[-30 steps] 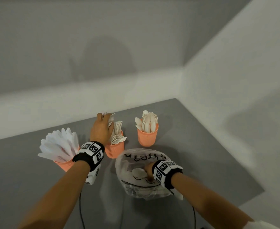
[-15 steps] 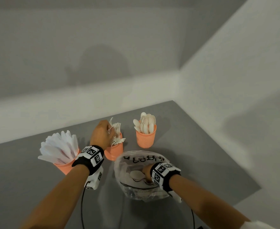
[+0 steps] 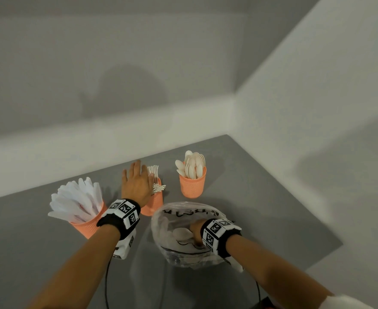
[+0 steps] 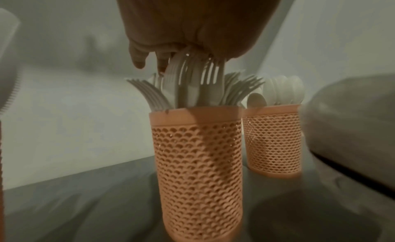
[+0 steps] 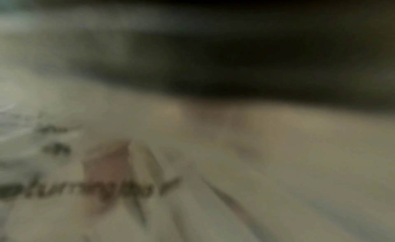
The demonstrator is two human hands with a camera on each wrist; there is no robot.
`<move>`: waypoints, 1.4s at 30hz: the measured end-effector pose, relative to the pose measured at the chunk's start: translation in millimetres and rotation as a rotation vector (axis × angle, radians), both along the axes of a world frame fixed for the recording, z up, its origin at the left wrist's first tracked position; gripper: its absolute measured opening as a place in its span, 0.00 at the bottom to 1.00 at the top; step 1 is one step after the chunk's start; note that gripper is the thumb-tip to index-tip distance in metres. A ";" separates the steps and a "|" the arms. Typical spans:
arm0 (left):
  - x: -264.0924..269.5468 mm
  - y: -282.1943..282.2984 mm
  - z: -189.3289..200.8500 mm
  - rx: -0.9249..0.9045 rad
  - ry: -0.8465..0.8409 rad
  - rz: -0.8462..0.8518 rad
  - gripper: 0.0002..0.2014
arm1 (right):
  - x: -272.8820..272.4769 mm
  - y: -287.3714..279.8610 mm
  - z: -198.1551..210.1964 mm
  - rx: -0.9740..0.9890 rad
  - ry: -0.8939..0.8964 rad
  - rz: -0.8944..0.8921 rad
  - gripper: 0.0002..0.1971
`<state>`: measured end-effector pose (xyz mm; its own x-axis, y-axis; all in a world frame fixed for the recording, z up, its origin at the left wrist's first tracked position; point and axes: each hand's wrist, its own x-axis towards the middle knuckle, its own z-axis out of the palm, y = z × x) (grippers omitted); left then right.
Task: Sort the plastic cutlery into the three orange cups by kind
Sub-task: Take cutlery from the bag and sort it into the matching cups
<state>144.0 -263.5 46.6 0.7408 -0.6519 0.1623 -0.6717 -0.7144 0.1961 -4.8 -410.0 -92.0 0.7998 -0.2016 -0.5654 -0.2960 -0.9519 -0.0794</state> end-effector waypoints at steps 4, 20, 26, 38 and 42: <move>-5.2 5.8 -0.1 -0.037 0.013 -0.137 0.36 | -12.0 17.5 37.0 0.090 -0.026 -0.055 0.16; -47.7 26.1 21.3 -0.580 0.092 -0.210 0.27 | -30.2 32.8 80.8 0.213 0.054 -0.147 0.21; -79.6 44.9 -0.1 -0.392 0.319 -0.247 0.14 | -31.9 37.6 88.8 0.243 0.039 -0.141 0.28; -104.5 59.5 -40.8 -0.328 0.686 -0.021 0.10 | -37.9 65.2 89.3 0.173 -0.023 -0.072 0.13; -104.0 63.8 -43.8 -0.320 0.553 0.057 0.16 | -34.3 78.8 87.3 0.223 -0.064 -0.081 0.15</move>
